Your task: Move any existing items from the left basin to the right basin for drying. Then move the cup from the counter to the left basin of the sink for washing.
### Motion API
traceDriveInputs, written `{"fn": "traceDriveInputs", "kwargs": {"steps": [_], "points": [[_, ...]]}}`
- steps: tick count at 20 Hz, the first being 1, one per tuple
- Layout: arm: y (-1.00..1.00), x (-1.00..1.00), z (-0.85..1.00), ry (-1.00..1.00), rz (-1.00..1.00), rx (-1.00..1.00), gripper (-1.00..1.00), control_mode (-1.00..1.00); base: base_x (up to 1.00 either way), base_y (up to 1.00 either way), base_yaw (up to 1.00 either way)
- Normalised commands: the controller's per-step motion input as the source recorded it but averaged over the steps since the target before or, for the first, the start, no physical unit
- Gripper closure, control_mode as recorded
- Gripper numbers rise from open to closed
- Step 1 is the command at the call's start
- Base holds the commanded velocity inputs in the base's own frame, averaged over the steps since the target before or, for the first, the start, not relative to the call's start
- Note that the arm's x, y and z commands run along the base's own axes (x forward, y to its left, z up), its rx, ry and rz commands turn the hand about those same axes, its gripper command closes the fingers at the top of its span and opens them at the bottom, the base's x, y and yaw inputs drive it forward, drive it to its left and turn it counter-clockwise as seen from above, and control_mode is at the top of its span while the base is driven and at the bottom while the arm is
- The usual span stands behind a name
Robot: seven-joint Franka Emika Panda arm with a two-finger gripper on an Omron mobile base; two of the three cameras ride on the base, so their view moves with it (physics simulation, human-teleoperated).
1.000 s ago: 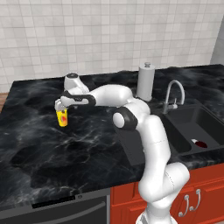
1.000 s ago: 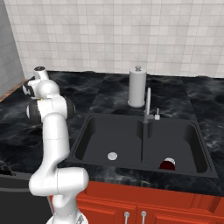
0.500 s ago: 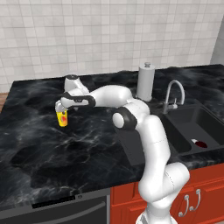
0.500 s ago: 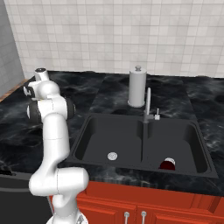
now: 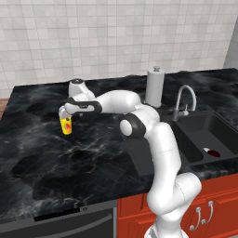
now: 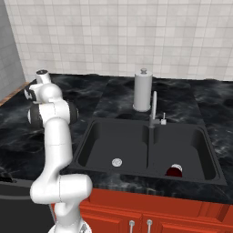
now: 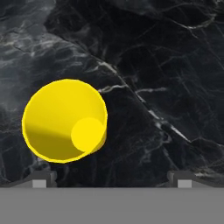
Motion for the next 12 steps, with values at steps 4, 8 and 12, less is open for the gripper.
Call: {"fn": "traceDriveInputs", "kwargs": {"steps": [4, 8, 12], "points": [[0.0, 0.0, 0.06, 0.0, 0.0, 0.0, -1.0, -1.0, 0.0, 0.0, 0.0], [0.0, 0.01, 0.0, 0.0, 0.0, 0.0, -1.0, -1.0, 0.0, 0.0, 0.0], [0.0, 0.09, 0.0, 0.0, -0.01, 0.0, -1.0, -1.0, 0.0, 0.0, 0.0]]}}
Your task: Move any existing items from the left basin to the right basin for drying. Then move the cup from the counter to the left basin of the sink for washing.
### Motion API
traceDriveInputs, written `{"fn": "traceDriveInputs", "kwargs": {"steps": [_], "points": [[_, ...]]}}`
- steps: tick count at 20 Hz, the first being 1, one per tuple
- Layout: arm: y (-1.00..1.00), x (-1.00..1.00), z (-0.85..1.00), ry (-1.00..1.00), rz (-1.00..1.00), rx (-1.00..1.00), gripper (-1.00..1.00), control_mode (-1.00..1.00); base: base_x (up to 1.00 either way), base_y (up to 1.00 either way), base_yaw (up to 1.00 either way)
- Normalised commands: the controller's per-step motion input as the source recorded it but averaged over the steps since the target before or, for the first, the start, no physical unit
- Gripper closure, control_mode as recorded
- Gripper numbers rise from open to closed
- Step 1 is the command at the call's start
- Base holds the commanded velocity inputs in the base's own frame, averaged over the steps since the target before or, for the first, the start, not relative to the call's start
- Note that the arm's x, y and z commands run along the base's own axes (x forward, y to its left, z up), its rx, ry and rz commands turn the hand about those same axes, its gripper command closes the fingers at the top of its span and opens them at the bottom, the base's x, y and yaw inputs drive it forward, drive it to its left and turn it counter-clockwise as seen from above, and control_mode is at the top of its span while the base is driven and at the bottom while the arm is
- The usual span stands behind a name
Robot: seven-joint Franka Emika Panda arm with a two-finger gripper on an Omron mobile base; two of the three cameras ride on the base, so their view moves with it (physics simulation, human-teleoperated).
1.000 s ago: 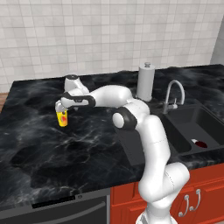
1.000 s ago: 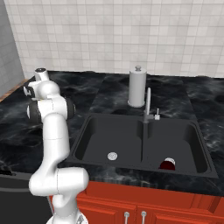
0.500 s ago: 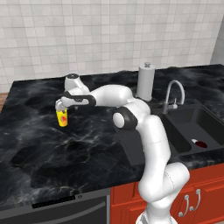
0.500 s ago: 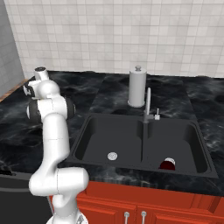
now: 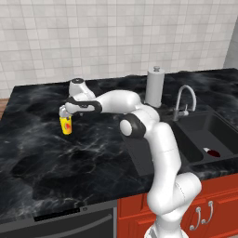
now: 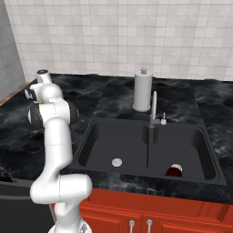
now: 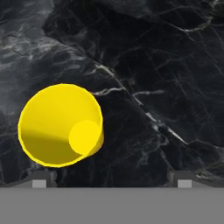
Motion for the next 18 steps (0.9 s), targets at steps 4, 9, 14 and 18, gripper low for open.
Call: {"fn": "traceDriveInputs", "kwargs": {"steps": [4, 9, 14, 18], "points": [[0.0, 0.1, 0.0, 0.0, -0.01, 0.0, -1.0, -1.0, 0.0, 0.0, 0.0], [0.0, 0.1, 0.0, 0.0, -0.01, 0.0, -1.0, -1.0, 0.0, 0.0, 0.0], [0.0, 0.07, 0.0, 0.0, 0.0, 0.0, -1.0, -1.0, 0.0, 0.0, 0.0], [0.05, 0.04, 0.0, 0.0, -0.01, 0.0, -1.0, -1.0, 0.0, 0.0, 0.0]]}}
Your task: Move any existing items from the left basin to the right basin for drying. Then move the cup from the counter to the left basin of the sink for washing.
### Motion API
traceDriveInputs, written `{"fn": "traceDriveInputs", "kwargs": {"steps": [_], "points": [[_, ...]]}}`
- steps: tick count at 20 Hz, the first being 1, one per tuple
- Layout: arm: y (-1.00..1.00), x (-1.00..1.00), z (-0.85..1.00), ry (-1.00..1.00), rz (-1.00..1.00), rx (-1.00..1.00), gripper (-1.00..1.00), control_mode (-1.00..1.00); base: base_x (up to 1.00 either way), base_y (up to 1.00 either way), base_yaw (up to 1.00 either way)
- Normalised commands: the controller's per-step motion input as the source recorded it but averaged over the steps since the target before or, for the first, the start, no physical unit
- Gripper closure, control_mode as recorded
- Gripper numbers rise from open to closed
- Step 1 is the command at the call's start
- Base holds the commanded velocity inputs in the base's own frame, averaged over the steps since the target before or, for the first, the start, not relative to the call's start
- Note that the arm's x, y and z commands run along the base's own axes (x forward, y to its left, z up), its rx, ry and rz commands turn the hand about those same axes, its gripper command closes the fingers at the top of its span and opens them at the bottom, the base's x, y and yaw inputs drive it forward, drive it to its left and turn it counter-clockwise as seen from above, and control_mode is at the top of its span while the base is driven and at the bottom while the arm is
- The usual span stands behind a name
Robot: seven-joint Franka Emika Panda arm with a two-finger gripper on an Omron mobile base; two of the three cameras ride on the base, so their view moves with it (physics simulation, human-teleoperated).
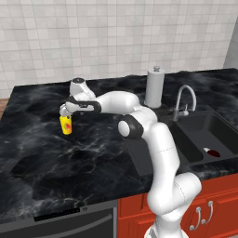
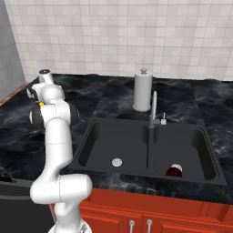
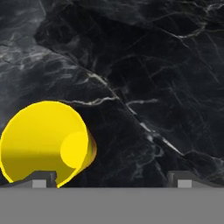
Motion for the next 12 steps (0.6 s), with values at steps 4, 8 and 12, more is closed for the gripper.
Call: {"fn": "traceDriveInputs", "kwargs": {"steps": [4, 8, 12], "points": [[0.07, 0.03, 0.0, 0.0, -0.01, 0.0, -1.0, -1.0, 0.0, 0.0, 0.0], [0.06, 0.01, 0.0, 0.0, -0.01, 0.0, -1.0, -1.0, 0.0, 0.0, 0.0], [0.01, 0.0, 0.0, 0.0, 0.0, 0.0, -1.0, -1.0, 0.0, 0.0, 0.0]]}}
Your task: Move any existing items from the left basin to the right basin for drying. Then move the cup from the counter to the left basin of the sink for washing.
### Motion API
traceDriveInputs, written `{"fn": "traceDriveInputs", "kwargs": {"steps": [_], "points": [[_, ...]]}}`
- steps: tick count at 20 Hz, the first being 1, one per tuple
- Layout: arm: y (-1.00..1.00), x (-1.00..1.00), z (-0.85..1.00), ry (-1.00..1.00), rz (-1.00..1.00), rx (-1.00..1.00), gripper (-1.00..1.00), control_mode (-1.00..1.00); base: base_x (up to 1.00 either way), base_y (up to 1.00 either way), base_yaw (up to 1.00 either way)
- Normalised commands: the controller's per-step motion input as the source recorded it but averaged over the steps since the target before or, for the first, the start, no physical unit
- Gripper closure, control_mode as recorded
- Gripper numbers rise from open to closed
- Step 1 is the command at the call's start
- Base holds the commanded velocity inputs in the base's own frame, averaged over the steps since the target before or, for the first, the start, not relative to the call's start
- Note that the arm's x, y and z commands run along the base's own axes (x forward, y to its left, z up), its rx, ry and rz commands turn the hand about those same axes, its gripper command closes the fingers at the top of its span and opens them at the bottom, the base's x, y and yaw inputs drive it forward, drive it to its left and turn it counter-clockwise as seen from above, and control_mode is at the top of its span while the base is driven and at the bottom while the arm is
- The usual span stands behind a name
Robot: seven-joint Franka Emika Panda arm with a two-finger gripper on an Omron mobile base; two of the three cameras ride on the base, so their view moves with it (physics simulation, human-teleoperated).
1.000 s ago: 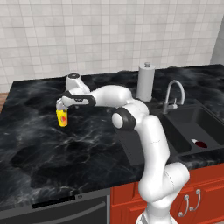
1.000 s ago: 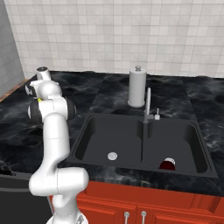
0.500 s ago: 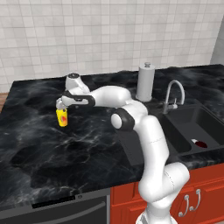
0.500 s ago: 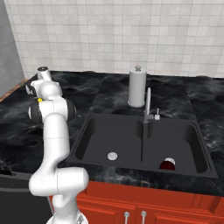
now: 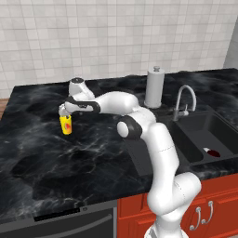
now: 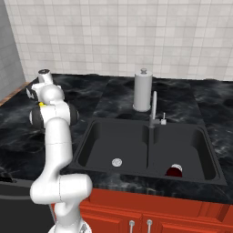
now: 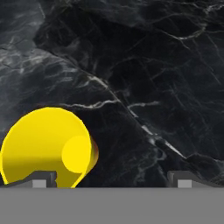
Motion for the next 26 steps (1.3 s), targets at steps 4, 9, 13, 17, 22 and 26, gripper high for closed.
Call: {"fn": "traceDriveInputs", "kwargs": {"steps": [4, 9, 13, 17, 22, 26], "points": [[0.0, 0.0, 0.0, 0.0, 0.0, 0.0, -1.0, -1.0, 0.0, 0.0, 0.0], [0.0, 0.0, 0.0, 0.0, 0.0, 0.0, -1.0, -1.0, 0.0, 0.0, 0.0], [0.0, 0.0, -0.01, 0.0, 0.0, 0.0, -1.0, -1.0, 0.0, 0.0, 0.0], [0.0, 0.0, -0.02, 0.0, 0.0, 0.0, -1.0, -1.0, 0.0, 0.0, 0.0], [0.0, 0.0, -0.01, 0.0, 0.0, 0.0, -1.0, -1.0, 0.0, 0.0, 0.0], [0.0, 0.0, -0.04, 0.0, 0.0, 0.0, -1.0, -1.0, 0.0, 0.0, 0.0]]}}
